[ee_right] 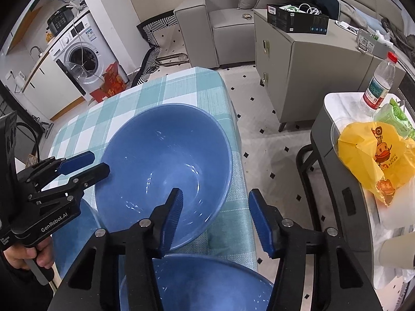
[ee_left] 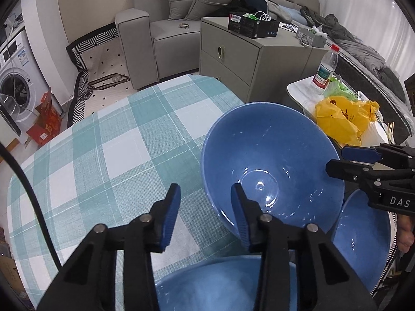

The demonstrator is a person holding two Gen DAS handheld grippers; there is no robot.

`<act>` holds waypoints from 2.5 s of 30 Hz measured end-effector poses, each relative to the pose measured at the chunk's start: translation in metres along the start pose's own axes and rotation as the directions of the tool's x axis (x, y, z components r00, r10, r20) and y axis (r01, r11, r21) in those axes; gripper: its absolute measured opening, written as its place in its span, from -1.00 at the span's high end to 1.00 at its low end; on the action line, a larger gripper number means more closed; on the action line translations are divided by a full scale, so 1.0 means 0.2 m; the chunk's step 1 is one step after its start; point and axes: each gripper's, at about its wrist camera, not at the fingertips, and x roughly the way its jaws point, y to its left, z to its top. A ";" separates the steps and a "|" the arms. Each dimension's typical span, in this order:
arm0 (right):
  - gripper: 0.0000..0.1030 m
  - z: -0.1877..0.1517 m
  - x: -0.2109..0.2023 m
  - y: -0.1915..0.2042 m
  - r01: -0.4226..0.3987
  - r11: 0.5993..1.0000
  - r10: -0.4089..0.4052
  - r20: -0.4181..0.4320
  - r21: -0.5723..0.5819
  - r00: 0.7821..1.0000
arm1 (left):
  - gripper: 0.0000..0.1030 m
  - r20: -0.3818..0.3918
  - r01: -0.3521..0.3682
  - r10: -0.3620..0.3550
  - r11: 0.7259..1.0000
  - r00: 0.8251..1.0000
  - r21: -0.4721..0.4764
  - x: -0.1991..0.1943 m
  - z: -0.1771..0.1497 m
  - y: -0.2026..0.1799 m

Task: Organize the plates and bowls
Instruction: 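Close both grippers on the light-blue bowl rim, then lift the blue bowl with both grippers and carry it toward another blue bowl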

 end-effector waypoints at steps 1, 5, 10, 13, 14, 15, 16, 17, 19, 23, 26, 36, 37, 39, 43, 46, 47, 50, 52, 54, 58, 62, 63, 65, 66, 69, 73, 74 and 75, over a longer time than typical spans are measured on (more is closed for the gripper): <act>-0.02 0.00 0.01 0.00 -0.001 1.000 0.001 -0.004 0.000 1.000 | 0.34 -0.003 -0.001 0.001 1.000 1.000 0.003 0.00 0.00 0.00; 0.11 -0.01 0.03 -0.01 -0.009 1.000 0.009 -0.014 0.002 1.000 | 0.44 -0.012 0.003 -0.003 1.000 1.000 0.012 0.03 0.00 -0.02; 0.28 -0.01 0.06 -0.02 -0.009 1.000 0.009 -0.024 0.000 1.000 | 0.62 -0.023 0.006 -0.006 1.000 1.000 0.017 0.06 0.01 -0.03; 0.39 -0.01 0.07 -0.02 -0.007 1.000 0.007 -0.030 -0.002 1.000 | 0.69 -0.028 0.008 -0.007 1.000 1.000 0.018 0.07 0.01 -0.03; 0.43 -0.01 0.08 -0.02 -0.006 1.000 0.006 -0.033 -0.005 0.999 | 0.70 -0.029 0.007 -0.006 1.000 1.000 0.019 0.08 0.01 -0.03; 0.45 -0.01 0.08 -0.02 -0.006 1.000 0.005 -0.033 -0.007 0.999 | 0.72 -0.030 0.006 -0.006 1.000 1.000 0.021 0.08 0.01 -0.03; 0.47 -0.01 0.08 -0.02 -0.004 1.000 0.004 -0.032 -0.009 0.999 | 0.75 -0.029 0.004 -0.003 1.000 1.000 0.020 0.09 0.01 -0.03; 0.49 -0.01 0.09 -0.02 -0.006 1.000 0.006 -0.032 -0.011 0.999 | 0.76 -0.029 0.005 -0.005 1.000 1.000 0.018 0.09 0.01 -0.03; 0.58 -0.01 0.09 -0.02 -0.013 1.000 0.012 -0.031 -0.016 0.999 | 0.76 -0.028 0.010 -0.010 1.000 1.000 0.015 0.09 0.01 -0.03; 0.67 -0.01 0.09 0.00 -0.006 1.000 0.005 -0.025 -0.028 1.000 | 0.78 -0.026 0.011 -0.011 1.000 1.000 0.012 0.09 0.01 -0.02; 0.68 -0.01 0.09 0.01 0.004 0.999 -0.005 -0.024 -0.033 1.000 | 0.79 -0.023 0.012 -0.012 1.000 1.000 0.009 0.09 0.01 -0.02; 0.70 -0.01 0.07 0.03 0.024 0.999 -0.024 -0.012 -0.035 1.000 | 0.80 -0.019 0.004 -0.003 1.000 1.000 0.012 0.10 0.01 -0.03; 0.70 -0.01 0.07 0.03 0.025 0.999 -0.025 -0.011 -0.035 1.000 | 0.80 -0.017 0.003 -0.003 1.000 1.000 0.011 0.09 0.02 -0.03; 0.70 -0.01 0.06 0.03 0.028 0.999 -0.029 -0.004 -0.037 1.000 | 0.80 -0.009 0.001 -0.001 1.000 1.000 0.011 0.08 0.02 -0.03; 0.70 0.00 0.04 0.04 0.032 0.999 -0.031 0.008 -0.039 0.999 | 0.81 0.006 -0.005 0.005 1.000 1.000 0.015 0.06 0.03 -0.03; 0.70 0.00 0.01 0.04 0.031 0.999 -0.030 0.018 -0.040 0.999 | 0.81 0.018 -0.005 0.005 1.000 1.000 0.014 0.03 0.04 -0.04; 0.70 0.00 0.00 0.04 0.031 0.999 -0.030 0.023 -0.039 0.999 | 0.81 0.023 -0.006 0.006 1.000 1.000 0.014 0.03 0.04 -0.04; 0.70 0.00 -0.03 0.05 0.032 0.999 -0.031 0.037 -0.042 0.999 | 0.81 0.034 -0.008 0.007 1.000 0.999 0.015 0.00 0.04 -0.04; 0.70 0.00 -0.06 0.06 0.032 0.999 -0.030 0.047 -0.044 0.998 | 0.81 0.045 -0.011 0.010 1.000 0.999 0.016 -0.02 0.04 -0.04; 0.70 0.00 -0.09 0.07 0.033 0.998 -0.030 0.058 -0.049 0.998 | 0.81 0.055 -0.013 0.012 1.000 0.998 0.016 -0.05 0.05 -0.05; 0.70 0.00 -0.15 0.10 0.037 0.998 -0.032 0.079 -0.057 0.996 | 0.81 0.076 -0.020 0.019 1.000 0.997 0.017 -0.11 0.04 -0.05; 0.70 -0.01 -0.23 0.13 0.039 0.997 -0.032 0.104 -0.070 0.994 | 0.81 0.095 -0.024 0.023 1.000 0.995 0.013 -0.17 0.04 -0.04; 0.70 -0.01 -0.24 0.14 0.040 0.997 -0.032 0.110 -0.073 0.993 | 0.81 0.100 -0.026 0.025 1.000 0.995 0.013 -0.18 0.04 -0.04; 0.70 -0.01 -0.28 0.16 0.044 0.996 -0.034 0.121 -0.079 0.992 | 0.81 0.110 -0.027 0.026 1.000 0.994 0.012 -0.21 0.04 -0.04; 0.70 -0.01 -0.29 0.16 0.044 0.996 -0.034 0.126 -0.081 0.991 | 0.81 0.115 -0.027 0.026 1.000 0.993 0.011 -0.23 0.04 -0.04; 0.70 -0.02 -0.34 0.19 0.048 0.995 -0.035 0.139 -0.088 0.990 | 0.81 0.130 -0.029 0.028 0.999 0.991 0.012 -0.28 0.03 -0.04; 0.70 -0.04 -0.40 0.22 0.051 0.994 -0.036 0.153 -0.097 0.988 | 0.81 0.148 -0.032 0.030 0.999 0.989 0.011 -0.34 0.01 -0.03; 0.70 -0.05 -0.42 0.23 0.051 0.994 -0.035 0.156 -0.098 0.987 | 0.81 0.152 -0.032 0.030 0.999 0.988 0.010 -0.35 0.01 -0.03; 0.70 -0.05 -0.43 0.24 0.051 0.994 -0.035 0.160 -0.099 0.986 | 0.81 0.156 -0.032 0.030 0.999 0.987 0.010 -0.37 0.00 -0.03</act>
